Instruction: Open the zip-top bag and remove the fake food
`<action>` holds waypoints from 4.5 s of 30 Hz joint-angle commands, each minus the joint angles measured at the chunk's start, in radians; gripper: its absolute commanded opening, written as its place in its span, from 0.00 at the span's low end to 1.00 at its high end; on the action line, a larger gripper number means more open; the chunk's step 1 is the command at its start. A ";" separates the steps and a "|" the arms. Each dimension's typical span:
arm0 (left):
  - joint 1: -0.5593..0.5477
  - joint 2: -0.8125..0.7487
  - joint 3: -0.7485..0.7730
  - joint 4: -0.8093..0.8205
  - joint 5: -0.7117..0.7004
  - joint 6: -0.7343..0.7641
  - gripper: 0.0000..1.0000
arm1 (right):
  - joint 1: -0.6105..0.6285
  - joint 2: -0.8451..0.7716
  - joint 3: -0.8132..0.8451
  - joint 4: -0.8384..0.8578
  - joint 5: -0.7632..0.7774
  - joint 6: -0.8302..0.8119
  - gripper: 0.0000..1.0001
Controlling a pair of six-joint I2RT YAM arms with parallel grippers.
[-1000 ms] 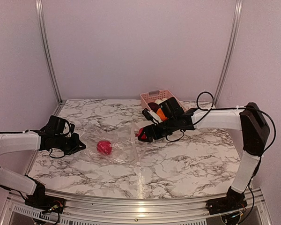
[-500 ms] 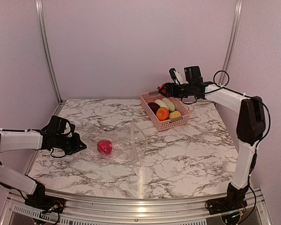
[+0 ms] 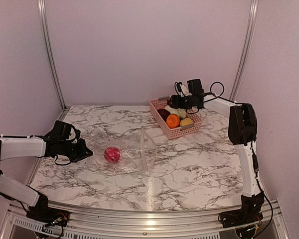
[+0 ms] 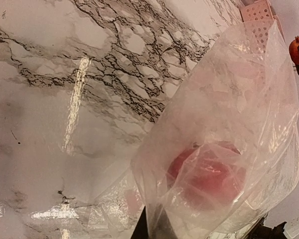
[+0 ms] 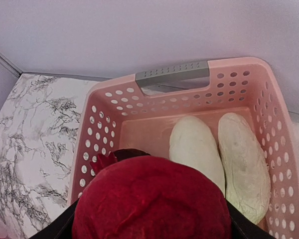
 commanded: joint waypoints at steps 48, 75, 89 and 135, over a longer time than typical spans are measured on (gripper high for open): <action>0.005 -0.048 0.002 0.076 0.006 -0.033 0.00 | 0.365 -0.370 -0.759 0.270 -0.367 0.351 0.23; -0.091 -0.127 0.139 -0.026 0.041 0.016 0.00 | 0.416 -0.211 -0.683 0.357 -0.360 0.412 0.99; -0.116 -0.097 0.148 -0.022 0.028 0.025 0.00 | 0.455 -0.156 -0.482 0.030 -0.085 0.264 0.98; -0.002 0.082 0.136 -0.049 -0.059 0.009 0.00 | 0.057 -0.444 -0.405 -0.057 -0.154 0.121 0.70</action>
